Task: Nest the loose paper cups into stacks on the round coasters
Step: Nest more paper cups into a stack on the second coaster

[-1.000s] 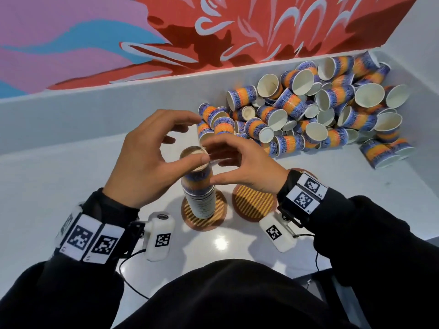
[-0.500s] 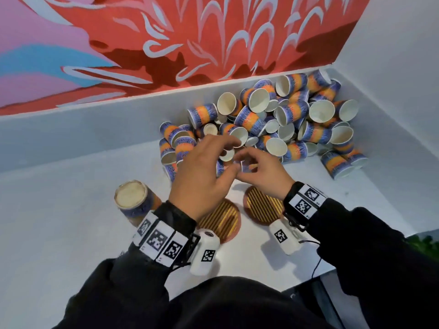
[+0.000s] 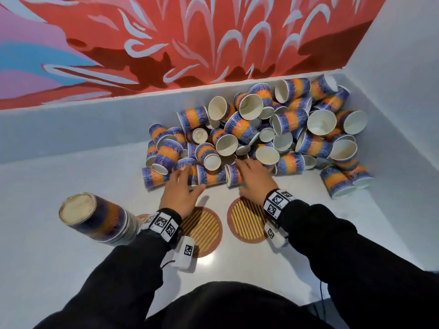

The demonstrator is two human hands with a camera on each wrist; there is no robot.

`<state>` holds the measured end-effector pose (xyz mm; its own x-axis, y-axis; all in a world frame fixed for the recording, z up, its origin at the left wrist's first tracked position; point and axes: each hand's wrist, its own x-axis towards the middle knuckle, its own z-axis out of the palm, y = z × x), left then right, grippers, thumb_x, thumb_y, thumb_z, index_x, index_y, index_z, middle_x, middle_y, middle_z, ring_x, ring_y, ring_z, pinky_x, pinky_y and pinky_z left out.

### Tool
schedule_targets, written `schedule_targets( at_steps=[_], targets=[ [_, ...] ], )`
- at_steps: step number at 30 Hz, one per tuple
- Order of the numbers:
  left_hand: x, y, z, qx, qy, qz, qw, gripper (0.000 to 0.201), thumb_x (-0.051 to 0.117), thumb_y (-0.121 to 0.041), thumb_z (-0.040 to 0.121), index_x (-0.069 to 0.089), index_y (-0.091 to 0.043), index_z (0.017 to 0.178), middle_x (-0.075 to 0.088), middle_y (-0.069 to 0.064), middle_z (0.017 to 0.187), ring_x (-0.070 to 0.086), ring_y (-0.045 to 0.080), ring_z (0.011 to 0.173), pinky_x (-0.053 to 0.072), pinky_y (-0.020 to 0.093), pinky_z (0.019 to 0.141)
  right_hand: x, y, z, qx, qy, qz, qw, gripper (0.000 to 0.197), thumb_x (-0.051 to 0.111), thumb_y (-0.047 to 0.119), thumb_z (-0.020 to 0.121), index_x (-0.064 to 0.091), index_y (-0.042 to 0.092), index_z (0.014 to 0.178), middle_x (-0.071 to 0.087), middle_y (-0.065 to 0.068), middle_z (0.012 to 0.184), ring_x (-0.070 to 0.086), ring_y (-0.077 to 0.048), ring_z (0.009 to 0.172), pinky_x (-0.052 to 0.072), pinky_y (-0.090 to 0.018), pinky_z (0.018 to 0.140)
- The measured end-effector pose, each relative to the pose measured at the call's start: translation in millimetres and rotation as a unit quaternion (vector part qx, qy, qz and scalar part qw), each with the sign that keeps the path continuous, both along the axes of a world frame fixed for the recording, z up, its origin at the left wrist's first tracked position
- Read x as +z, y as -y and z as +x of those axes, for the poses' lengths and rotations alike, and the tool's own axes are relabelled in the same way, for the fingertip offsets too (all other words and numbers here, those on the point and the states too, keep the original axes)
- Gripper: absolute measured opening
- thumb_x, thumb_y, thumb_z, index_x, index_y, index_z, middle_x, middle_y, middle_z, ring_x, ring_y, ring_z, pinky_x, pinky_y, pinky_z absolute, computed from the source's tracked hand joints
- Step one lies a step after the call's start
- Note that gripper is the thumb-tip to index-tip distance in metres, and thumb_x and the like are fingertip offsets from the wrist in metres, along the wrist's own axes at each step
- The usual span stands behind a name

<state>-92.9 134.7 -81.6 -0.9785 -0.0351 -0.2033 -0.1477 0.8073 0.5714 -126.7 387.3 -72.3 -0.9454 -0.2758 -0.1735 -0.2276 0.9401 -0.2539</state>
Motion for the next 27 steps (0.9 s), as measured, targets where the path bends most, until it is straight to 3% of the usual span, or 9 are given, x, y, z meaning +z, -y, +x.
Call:
schedule_targets(
  at_steps=[2, 5, 9, 12, 16, 20, 22, 25, 27],
  targets=[
    [-1.9, 0.0, 0.4, 0.002, 0.016, -0.017, 1.0, 0.082, 0.06, -0.06, 0.098, 0.021, -0.032, 0.164, 0.034, 0.015, 0.163, 0.048, 0.037, 0.143, 0.044, 0.051, 0.115, -5.8, 3.0, 1.8, 0.009, -0.034, 0.049, 0.998, 0.083, 0.079, 0.036, 0.084, 0.041, 0.019, 0.155, 0.049, -0.009, 0.14, 0.049, -0.032, 0.128, 0.047, -0.048, 0.105],
    [-6.6, 2.5, -0.5, 0.024, 0.013, 0.012, 1.0, 0.087, 0.061, -0.059, 0.098, 0.012, -0.034, 0.165, 0.05, 0.01, 0.157, 0.057, 0.034, 0.136, 0.048, 0.05, 0.11, -13.6, 2.1, 6.6, 0.026, -0.058, 0.035, 0.997, 0.072, 0.082, 0.047, 0.082, 0.052, 0.022, 0.143, 0.05, -0.006, 0.134, 0.048, -0.029, 0.123, 0.045, -0.046, 0.104],
    [-9.9, 7.7, -9.3, 0.048, 0.023, 0.032, 0.998, 0.091, 0.062, -0.056, 0.098, 0.006, -0.033, 0.166, 0.055, 0.013, 0.153, 0.061, 0.039, 0.131, 0.047, 0.052, 0.111, -13.4, 1.0, 6.6, 0.04, -0.037, -0.026, 0.998, 0.065, 0.086, 0.043, 0.078, 0.054, 0.022, 0.131, 0.058, -0.005, 0.127, 0.055, -0.027, 0.119, 0.043, -0.043, 0.102],
    [-6.2, 10.7, -15.8, 0.05, 0.033, 0.019, 0.998, 0.079, 0.06, -0.056, 0.099, 0.02, -0.031, 0.162, 0.058, 0.016, 0.149, 0.061, 0.04, 0.13, 0.047, 0.051, 0.109, -11.0, -1.8, 10.1, 0.03, 0.025, -0.092, 0.995, 0.065, 0.086, 0.046, 0.076, 0.051, 0.024, 0.127, 0.062, -0.003, 0.119, 0.06, -0.024, 0.109, 0.048, -0.042, 0.09],
    [-4.8, 13.5, -15.7, 0.07, 0.003, -0.028, 0.997, 0.05, 0.053, -0.064, 0.099, 0.048, -0.027, 0.132, 0.056, 0.014, 0.134, 0.063, 0.039, 0.115, 0.051, 0.051, 0.098, -8.4, -14.2, 20.1, 0.015, 0.07, -0.171, 0.983, 0.079, 0.087, 0.047, 0.077, 0.049, 0.027, 0.142, 0.058, 0.001, 0.134, 0.055, -0.017, 0.121, 0.048, -0.039, 0.102],
    [-15.1, 12.1, -15.6, 0.077, -0.045, 0.031, 0.996, 0.031, 0.055, -0.047, 0.104, 0.051, -0.017, 0.113, 0.055, 0.012, 0.121, 0.06, 0.036, 0.109, 0.045, 0.042, 0.089, -9.0, -26.6, 31.1, -0.002, 0.098, -0.234, 0.967, 0.072, 0.088, 0.048, 0.078, 0.055, 0.03, 0.14, 0.059, 0.004, 0.127, 0.057, -0.013, 0.115, 0.048, -0.034, 0.1],
    [-18.2, 11.6, -19.2, 0.079, -0.062, 0.078, 0.992, 0.034, 0.061, -0.04, 0.101, 0.05, -0.017, 0.123, 0.058, 0.012, 0.124, 0.06, 0.035, 0.115, 0.047, 0.044, 0.094, -10.0, -29.5, 34.9, -0.01, 0.104, -0.247, 0.963, 0.073, 0.089, 0.048, 0.078, 0.055, 0.031, 0.14, 0.06, 0.004, 0.127, 0.059, -0.013, 0.114, 0.05, -0.035, 0.1],
    [-21.0, 10.6, -27.7, 0.058, -0.03, 0.082, 0.995, 0.07, 0.067, -0.044, 0.091, 0.034, -0.032, 0.151, 0.055, 0.015, 0.143, 0.056, 0.034, 0.128, 0.046, 0.051, 0.109, -9.4, -26.8, 38.2, -0.024, 0.107, -0.252, 0.961, 0.076, 0.09, 0.048, 0.077, 0.055, 0.029, 0.141, 0.06, 0.004, 0.131, 0.059, -0.013, 0.115, 0.051, -0.036, 0.102],
    [-22.0, 9.5, -34.6, 0.052, 0.003, 0.074, 0.996, 0.074, 0.069, -0.046, 0.09, 0.03, -0.039, 0.153, 0.053, 0.018, 0.148, 0.055, 0.039, 0.133, 0.045, 0.056, 0.112, -7.3, -22.8, 40.1, -0.034, 0.117, -0.258, 0.959, 0.078, 0.09, 0.049, 0.075, 0.056, 0.028, 0.142, 0.061, 0.004, 0.131, 0.061, -0.014, 0.116, 0.051, -0.036, 0.101]
  ],
)
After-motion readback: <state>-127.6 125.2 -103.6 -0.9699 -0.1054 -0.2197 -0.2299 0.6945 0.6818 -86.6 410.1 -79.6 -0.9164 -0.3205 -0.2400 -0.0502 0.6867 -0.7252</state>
